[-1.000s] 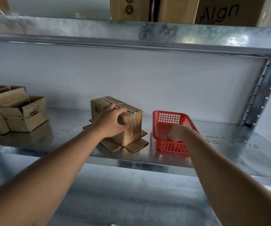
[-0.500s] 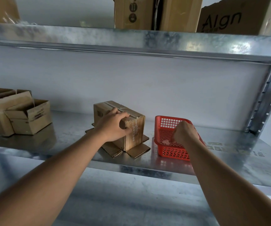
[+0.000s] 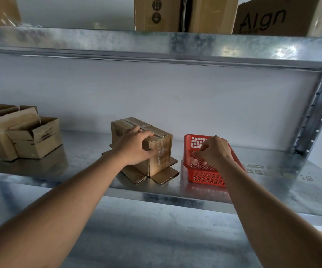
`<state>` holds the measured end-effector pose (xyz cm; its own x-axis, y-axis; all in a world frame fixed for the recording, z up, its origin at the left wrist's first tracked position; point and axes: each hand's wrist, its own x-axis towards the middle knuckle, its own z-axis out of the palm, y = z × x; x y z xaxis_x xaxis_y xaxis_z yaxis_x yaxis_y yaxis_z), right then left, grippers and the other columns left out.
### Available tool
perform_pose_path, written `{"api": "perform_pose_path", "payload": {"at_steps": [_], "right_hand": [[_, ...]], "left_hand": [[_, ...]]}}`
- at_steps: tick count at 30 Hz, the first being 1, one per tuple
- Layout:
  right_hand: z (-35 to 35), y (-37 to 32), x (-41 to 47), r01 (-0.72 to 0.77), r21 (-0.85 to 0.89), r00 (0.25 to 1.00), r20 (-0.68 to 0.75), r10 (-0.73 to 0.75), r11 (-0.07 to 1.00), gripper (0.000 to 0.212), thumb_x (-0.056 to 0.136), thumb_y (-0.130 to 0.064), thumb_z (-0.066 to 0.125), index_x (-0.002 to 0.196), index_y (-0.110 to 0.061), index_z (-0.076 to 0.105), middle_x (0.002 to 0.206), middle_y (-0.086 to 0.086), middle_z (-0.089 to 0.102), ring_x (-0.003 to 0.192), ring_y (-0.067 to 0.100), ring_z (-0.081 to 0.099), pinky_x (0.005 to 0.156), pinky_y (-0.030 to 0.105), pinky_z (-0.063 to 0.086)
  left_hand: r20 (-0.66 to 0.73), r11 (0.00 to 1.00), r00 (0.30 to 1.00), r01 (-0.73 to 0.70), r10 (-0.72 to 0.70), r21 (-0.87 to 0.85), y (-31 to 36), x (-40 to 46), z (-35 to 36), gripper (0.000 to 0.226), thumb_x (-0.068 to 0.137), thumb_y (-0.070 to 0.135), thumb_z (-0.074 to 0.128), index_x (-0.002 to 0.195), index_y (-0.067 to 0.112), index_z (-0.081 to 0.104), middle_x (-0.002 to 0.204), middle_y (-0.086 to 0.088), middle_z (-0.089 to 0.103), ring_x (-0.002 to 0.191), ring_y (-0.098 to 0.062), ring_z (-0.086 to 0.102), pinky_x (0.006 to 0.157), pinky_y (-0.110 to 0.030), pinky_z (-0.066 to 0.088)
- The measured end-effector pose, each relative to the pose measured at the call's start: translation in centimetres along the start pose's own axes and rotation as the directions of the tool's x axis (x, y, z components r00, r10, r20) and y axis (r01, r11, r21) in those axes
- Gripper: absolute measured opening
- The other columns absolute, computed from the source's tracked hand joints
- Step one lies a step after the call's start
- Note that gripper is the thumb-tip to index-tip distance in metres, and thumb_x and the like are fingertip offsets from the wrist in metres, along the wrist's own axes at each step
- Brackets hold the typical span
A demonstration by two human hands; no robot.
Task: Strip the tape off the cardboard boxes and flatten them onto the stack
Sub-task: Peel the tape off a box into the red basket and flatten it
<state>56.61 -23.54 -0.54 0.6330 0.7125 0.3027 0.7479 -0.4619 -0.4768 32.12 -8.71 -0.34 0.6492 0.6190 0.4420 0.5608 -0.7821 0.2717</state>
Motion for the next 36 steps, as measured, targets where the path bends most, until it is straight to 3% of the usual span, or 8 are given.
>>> {"api": "perform_pose_path", "payload": {"at_steps": [7, 11, 17, 21, 24, 27, 32, 36], "right_hand": [[-0.2, -0.5, -0.4, 0.072, 0.002, 0.99, 0.123, -0.072, 0.997, 0.034, 0.082, -0.006, 0.084, 0.112, -0.021, 0.08, 0.108, -0.002, 0.066, 0.099, 0.021, 0.065, 0.086, 0.031, 0.057], [0.1, -0.6, -0.7, 0.086, 0.083, 0.996, 0.027, -0.088, 0.993, 0.023, 0.096, -0.021, 0.072, 0.117, -0.017, 0.077, 0.12, 0.005, 0.073, 0.093, 0.021, 0.069, 0.085, 0.036, 0.06], [0.6, -3.1, -1.3, 0.221, 0.231, 0.975, -0.028, -0.221, 0.947, 0.032, 0.103, -0.026, 0.061, 0.133, -0.019, 0.069, 0.13, 0.0, 0.07, 0.101, 0.01, 0.064, 0.071, 0.013, 0.044], [1.4, -6.0, -1.7, 0.365, 0.283, 0.93, -0.073, -0.359, 0.887, 0.037, 0.101, -0.024, 0.066, 0.138, -0.024, 0.065, 0.135, -0.004, 0.068, 0.112, 0.012, 0.068, 0.08, 0.012, 0.049], [2.4, -7.7, -1.7, 0.488, 0.232, 0.87, -0.052, -0.49, 0.842, 0.042, 0.095, -0.022, 0.075, 0.136, -0.029, 0.067, 0.141, -0.004, 0.064, 0.124, 0.015, 0.061, 0.101, 0.028, 0.05], [3.2, -8.2, -1.7, 0.522, 0.145, 0.851, -0.03, -0.524, 0.84, 0.04, 0.088, -0.032, 0.081, 0.126, -0.031, 0.073, 0.134, -0.006, 0.066, 0.124, 0.016, 0.057, 0.097, 0.027, 0.041], [4.9, -9.0, -1.9, 0.528, 0.148, 0.846, -0.181, -0.502, 0.836, 0.024, 0.088, -0.033, 0.079, 0.112, -0.031, 0.078, 0.11, -0.01, 0.073, 0.106, 0.02, 0.059, 0.085, 0.038, 0.051], [6.0, -9.9, -1.7, 0.594, 0.114, 0.791, -0.264, -0.552, 0.797, 0.017, 0.09, -0.015, 0.076, 0.1, -0.026, 0.083, 0.101, -0.006, 0.075, 0.096, 0.026, 0.061, 0.077, 0.04, 0.053]], "left_hand": [[0.006, 1.0, 1.0, -0.001, 0.001, 0.005, 0.0, 0.0, 0.0, 0.064, 0.087, 0.057, 0.071, 0.145, 0.034, 0.053, 0.132, 0.004, 0.048, 0.133, -0.023, 0.043, 0.099, -0.039, 0.049], [0.001, 1.0, 1.0, -0.002, 0.002, 0.0, -0.1, -0.1, 0.1, 0.063, 0.087, 0.057, 0.071, 0.143, 0.034, 0.054, 0.131, 0.004, 0.048, 0.133, -0.022, 0.043, 0.1, -0.041, 0.05], [0.008, 1.0, 1.0, -0.003, 0.003, -0.001, -0.1, -0.2, -0.1, 0.067, 0.086, 0.06, 0.07, 0.145, 0.033, 0.054, 0.133, 0.003, 0.05, 0.134, -0.026, 0.043, 0.102, -0.045, 0.05], [0.021, 1.0, 1.0, -0.013, 0.014, -0.027, -0.4, -0.3, -0.4, 0.069, 0.085, 0.057, 0.073, 0.146, 0.032, 0.055, 0.136, 0.002, 0.05, 0.135, -0.024, 0.044, 0.103, -0.043, 0.049], [0.058, 0.998, 0.998, -0.011, 0.014, -0.061, -0.9, -0.3, -0.9, 0.073, 0.076, 0.064, 0.069, 0.142, 0.036, 0.058, 0.133, 0.006, 0.051, 0.133, -0.023, 0.048, 0.104, -0.044, 0.049], [0.067, 0.993, 0.997, -0.015, 0.023, -0.117, -1.8, -0.4, -1.5, 0.079, 0.065, 0.073, 0.063, 0.137, 0.04, 0.062, 0.13, 0.011, 0.052, 0.131, -0.018, 0.05, 0.106, -0.042, 0.048], [0.082, 0.984, 0.994, -0.057, 0.071, -0.167, -3.3, -0.9, -2.2, 0.085, 0.066, 0.081, 0.068, 0.139, 0.036, 0.063, 0.127, 0.016, 0.052, 0.124, -0.006, 0.051, 0.105, -0.031, 0.045], [0.105, 0.971, 0.989, -0.078, 0.104, -0.227, -5.7, -0.4, -2.5, 0.071, 0.074, 0.056, 0.087, 0.137, 0.031, 0.066, 0.124, 0.021, 0.052, 0.122, -0.003, 0.053, 0.111, -0.032, 0.043]]}}
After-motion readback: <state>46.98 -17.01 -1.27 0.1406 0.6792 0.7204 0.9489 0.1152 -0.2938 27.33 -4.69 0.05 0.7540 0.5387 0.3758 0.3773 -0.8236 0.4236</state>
